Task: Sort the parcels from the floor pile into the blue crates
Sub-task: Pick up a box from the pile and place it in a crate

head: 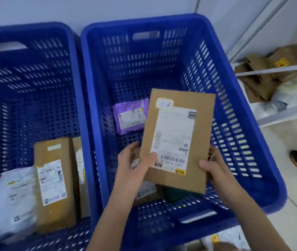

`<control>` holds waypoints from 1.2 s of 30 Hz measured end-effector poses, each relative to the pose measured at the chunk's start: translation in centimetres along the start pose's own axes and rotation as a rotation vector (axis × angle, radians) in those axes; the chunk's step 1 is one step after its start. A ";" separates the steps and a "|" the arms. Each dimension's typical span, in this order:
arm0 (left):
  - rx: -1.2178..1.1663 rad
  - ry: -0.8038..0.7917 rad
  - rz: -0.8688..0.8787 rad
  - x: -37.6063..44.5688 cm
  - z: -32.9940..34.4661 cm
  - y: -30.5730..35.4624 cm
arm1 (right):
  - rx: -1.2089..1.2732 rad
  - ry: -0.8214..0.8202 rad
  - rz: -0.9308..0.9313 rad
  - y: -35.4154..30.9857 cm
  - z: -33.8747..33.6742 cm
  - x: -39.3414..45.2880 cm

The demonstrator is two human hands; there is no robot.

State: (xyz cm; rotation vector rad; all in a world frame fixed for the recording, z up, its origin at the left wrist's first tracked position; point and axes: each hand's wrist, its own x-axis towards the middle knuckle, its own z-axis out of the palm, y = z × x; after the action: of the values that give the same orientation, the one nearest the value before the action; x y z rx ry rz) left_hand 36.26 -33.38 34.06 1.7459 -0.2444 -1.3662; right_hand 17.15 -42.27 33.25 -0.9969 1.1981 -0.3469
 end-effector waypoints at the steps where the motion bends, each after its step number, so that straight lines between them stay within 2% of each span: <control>1: 0.053 0.034 0.035 0.0 -0.9 -0.2 | -0.093 -0.100 0.041 0.3 0.1 0.3; 3: 0.182 0.099 0.049 0.5 -1.7 -1.1 | -0.200 -0.264 0.151 1.3 1.0 1.1; 5: 0.433 0.185 0.021 1.0 -1.1 -2.4 | -0.253 -0.342 0.272 2.9 2.3 1.9; 8: 0.888 0.268 0.042 1.1 1.0 -3.7 | -0.286 -0.330 0.354 5.2 3.7 3.1; 12: 1.246 0.296 0.009 1.2 1.8 -5.0 | -0.380 -0.366 0.363 6.2 4.2 3.8; 15: 1.361 0.324 -0.043 0.9 2.2 -5.4 | -0.476 -0.438 0.381 6.6 4.4 4.7; 18: 1.481 0.286 -0.015 0.8 2.9 -5.9 | -0.656 -0.448 0.369 6.8 5.2 6.1; 22: 1.542 0.125 0.008 1.2 3.0 -7.2 | -0.992 -0.439 0.310 6.3 5.8 7.1; 25: 1.681 0.116 -0.005 1.4 3.6 -6.9 | -1.293 -0.252 0.176 5.7 6.2 6.2; 27: 1.738 0.101 -0.001 1.4 4.1 -6.2 | -1.391 -0.166 0.052 4.8 6.4 4.4; 28: 1.747 0.097 -0.003 1.4 4.1 -5.9 | -1.354 -0.137 -0.007 4.3 6.3 3.2; 30: 1.715 0.089 -0.007 1.7 4.0 -5.3 | -1.129 -0.056 -0.171 3.5 5.3 0.1; 32: 1.593 0.136 -0.033 1.7 4.4 -4.5 | -0.888 0.097 -0.382 2.6 3.4 -3.7; 34: 1.388 0.235 0.106 1.2 5.3 -4.1 | -0.705 0.354 -0.563 3.2 0.6 -7.2; 36: 1.252 0.265 0.326 -0.2 6.5 -3.9 | -0.602 0.599 -0.632 5.3 -2.2 -10.6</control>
State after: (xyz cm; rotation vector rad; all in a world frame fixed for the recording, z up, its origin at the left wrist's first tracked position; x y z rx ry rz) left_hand 29.21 -34.22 31.30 2.6567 -1.3825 -0.6892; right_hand 9.82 -32.99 35.48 -1.8935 1.5417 -0.8560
